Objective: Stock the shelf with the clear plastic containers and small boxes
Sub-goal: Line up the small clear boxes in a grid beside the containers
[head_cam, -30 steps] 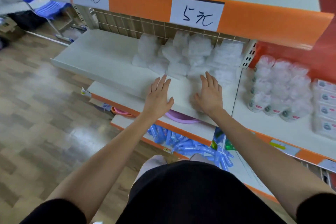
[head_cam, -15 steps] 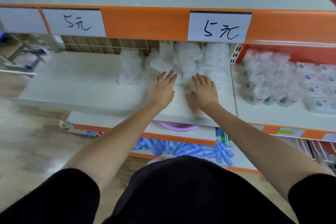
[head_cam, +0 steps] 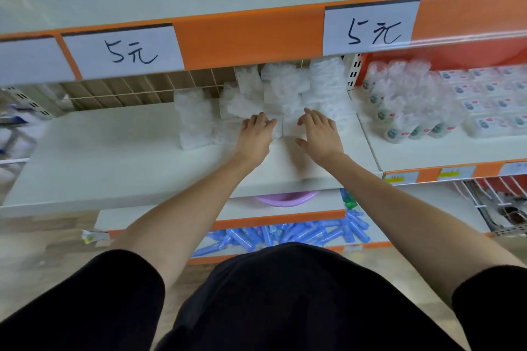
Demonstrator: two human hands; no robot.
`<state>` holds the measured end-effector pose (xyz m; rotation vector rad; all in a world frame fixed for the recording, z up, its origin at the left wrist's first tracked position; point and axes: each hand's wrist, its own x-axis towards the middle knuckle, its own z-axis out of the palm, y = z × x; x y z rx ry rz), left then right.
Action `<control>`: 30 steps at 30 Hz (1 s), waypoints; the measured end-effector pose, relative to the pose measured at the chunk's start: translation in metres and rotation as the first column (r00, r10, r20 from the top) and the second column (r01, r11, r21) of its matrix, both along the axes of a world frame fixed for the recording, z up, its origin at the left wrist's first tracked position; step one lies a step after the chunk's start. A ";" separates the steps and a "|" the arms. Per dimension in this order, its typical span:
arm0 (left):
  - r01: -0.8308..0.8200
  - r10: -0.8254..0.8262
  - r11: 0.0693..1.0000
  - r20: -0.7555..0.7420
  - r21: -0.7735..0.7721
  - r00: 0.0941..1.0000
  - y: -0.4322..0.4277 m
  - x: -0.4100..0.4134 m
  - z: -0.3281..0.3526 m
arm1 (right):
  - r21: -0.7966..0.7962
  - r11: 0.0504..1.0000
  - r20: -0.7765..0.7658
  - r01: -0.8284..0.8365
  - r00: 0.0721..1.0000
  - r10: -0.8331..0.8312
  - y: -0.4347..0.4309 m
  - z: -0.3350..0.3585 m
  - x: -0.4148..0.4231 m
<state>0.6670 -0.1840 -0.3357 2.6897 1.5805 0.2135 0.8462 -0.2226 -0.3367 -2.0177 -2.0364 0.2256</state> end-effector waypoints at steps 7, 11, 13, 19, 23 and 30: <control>0.080 -0.077 0.996 0.098 -0.026 0.992 0.003 -0.015 -0.002 | 0.002 0.999 0.012 0.036 0.999 -0.036 0.001 0.010 -0.002; 0.128 -0.123 0.991 0.109 -0.045 0.986 0.003 -0.022 -0.005 | -0.022 0.999 -0.013 0.037 0.999 -0.037 -0.008 0.006 -0.003; 0.109 -0.104 0.993 0.108 -0.035 0.989 0.004 -0.022 -0.004 | -0.026 0.999 -0.015 0.039 0.999 -0.040 -0.014 0.005 -0.003; 0.082 -0.075 0.989 0.064 -0.121 0.995 0.011 -0.020 0.007 | -0.021 0.998 -0.039 0.065 0.997 -0.066 -0.021 0.008 -0.003; 0.102 -0.075 0.974 0.134 -0.202 0.988 0.006 -0.025 0.012 | -0.007 0.998 -0.044 0.065 0.997 -0.065 -0.024 0.010 -0.006; 0.170 -0.124 0.964 0.222 -0.203 0.967 -0.014 -0.039 0.003 | -0.037 0.998 -0.045 0.057 0.997 -0.059 -0.037 0.003 -0.008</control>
